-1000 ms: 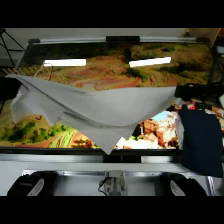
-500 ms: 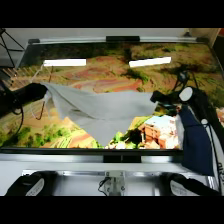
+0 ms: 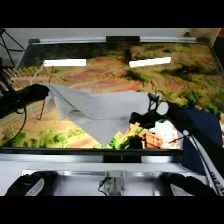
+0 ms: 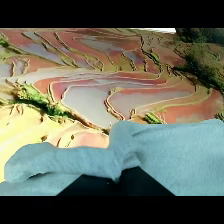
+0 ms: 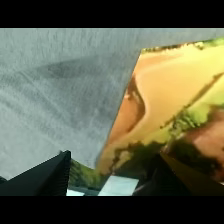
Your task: Fold the shirts.
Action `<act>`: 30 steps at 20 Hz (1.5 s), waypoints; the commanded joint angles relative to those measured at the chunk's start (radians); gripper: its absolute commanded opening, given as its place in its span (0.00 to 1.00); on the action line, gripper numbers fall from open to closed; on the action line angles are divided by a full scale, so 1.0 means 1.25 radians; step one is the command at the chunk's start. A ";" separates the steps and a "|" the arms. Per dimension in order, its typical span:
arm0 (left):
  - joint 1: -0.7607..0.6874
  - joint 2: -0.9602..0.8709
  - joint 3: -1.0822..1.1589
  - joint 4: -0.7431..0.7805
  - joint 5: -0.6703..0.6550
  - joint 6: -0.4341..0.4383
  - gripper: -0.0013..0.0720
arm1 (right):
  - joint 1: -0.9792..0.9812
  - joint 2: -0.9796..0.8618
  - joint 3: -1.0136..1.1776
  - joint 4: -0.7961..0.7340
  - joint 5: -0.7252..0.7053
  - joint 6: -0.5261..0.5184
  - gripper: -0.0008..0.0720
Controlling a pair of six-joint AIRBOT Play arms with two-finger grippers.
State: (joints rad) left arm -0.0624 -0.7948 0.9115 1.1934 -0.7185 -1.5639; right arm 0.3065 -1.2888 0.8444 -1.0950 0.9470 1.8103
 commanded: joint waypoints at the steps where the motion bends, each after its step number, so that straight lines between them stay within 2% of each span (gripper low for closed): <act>1: 0.000 0.000 0.000 0.003 0.001 0.007 0.07 | 0.037 -0.041 -0.020 0.041 -0.031 0.041 0.89; 5: 0.000 0.000 0.000 0.002 0.001 0.049 0.07 | 0.059 -0.079 -0.020 0.067 -0.056 0.063 0.88; 11: 0.000 0.000 0.000 0.002 0.001 0.049 0.07 | 0.128 -0.120 -0.020 0.092 -0.147 0.094 0.88; 12: 0.000 0.000 0.000 0.002 0.001 0.049 0.07 | 0.132 -0.120 -0.020 0.092 -0.152 0.093 0.73; 13: 0.000 0.001 0.000 0.002 0.001 0.049 0.07 | 0.132 -0.117 -0.020 0.092 -0.140 0.092 0.36; 14: 0.000 0.002 0.000 0.003 0.001 0.049 0.07 | 0.129 -0.106 -0.020 0.088 -0.120 0.092 0.12; 17: 0.011 0.006 0.008 0.003 0.003 0.052 0.07 | 0.114 -0.025 -0.013 -0.004 -0.059 0.089 0.11; 20: 0.032 0.006 0.057 0.002 0.003 0.052 0.07 | 0.070 0.120 0.018 -0.120 0.016 0.081 0.11; 25: 0.040 0.012 0.281 -0.003 -0.006 0.051 0.07 | -0.054 0.379 0.189 -0.140 0.011 -0.046 0.11; 27: 0.040 0.024 0.418 -0.008 -0.006 0.051 0.07 | -0.108 0.461 0.313 -0.192 -0.032 -0.091 0.11; 30: 0.040 0.053 0.640 -0.036 -0.007 0.048 0.07 | -0.174 0.553 0.486 -0.270 -0.216 -0.088 0.11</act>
State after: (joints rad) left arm -0.0135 -0.7540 1.4830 1.1763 -0.7246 -1.4998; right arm 0.1665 -0.7189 1.2686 -1.3415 0.8562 1.7393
